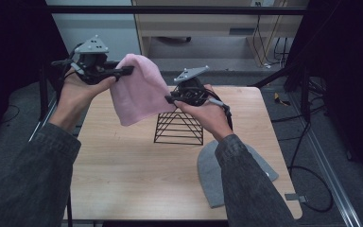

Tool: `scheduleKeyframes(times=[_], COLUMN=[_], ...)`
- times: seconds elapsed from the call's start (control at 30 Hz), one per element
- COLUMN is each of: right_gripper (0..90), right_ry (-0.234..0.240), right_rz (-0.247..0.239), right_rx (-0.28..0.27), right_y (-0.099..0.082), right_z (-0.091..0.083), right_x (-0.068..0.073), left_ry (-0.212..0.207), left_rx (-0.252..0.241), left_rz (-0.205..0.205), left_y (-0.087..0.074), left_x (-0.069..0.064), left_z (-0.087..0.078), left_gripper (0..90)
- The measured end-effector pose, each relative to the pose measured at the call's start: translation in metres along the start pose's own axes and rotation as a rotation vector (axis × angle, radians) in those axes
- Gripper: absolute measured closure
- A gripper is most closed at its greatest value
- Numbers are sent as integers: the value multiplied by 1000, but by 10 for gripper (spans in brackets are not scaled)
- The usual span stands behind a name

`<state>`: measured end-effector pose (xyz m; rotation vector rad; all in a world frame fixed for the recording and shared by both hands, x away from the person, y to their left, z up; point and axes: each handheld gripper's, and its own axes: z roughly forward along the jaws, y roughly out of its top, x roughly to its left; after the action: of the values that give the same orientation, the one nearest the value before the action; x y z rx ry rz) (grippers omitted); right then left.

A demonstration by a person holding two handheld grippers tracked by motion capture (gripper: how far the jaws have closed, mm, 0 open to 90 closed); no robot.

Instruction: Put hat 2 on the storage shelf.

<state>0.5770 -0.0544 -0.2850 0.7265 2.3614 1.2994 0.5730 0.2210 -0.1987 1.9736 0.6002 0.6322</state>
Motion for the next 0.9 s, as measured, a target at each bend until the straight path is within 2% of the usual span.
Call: scheduleKeyframes(times=[0.07, 0.1, 0.27, 0.57, 0.8, 0.9], right_gripper=[788, 788, 799, 808, 812, 818], right_ry=[-5, -5, -33, -50, -77, -83], right_rz=[25, 25, 44, 67, 69, 79], right_rx=[-16, -16, -24, -16, -7, -9], right_y=[-2, -2, -7, -17, -25, -31], right_z=[-3, -3, -8, -14, -18, -17], right_x=[-7, -7, -20, -35, -38, -41], left_ry=[-7, -7, -24, -48, -57, -64], left_rx=[-12, -12, -24, -13, -21, -10], left_rz=[-4, -4, 11, -10, -30, -22], left_y=[5, 5, 15, 17, 17, 18], left_x=[1, 1, -1, -2, -7, -10], left_z=[9, 9, 30, 48, 59, 63], left_gripper=[757, 756, 751, 748, 740, 738])
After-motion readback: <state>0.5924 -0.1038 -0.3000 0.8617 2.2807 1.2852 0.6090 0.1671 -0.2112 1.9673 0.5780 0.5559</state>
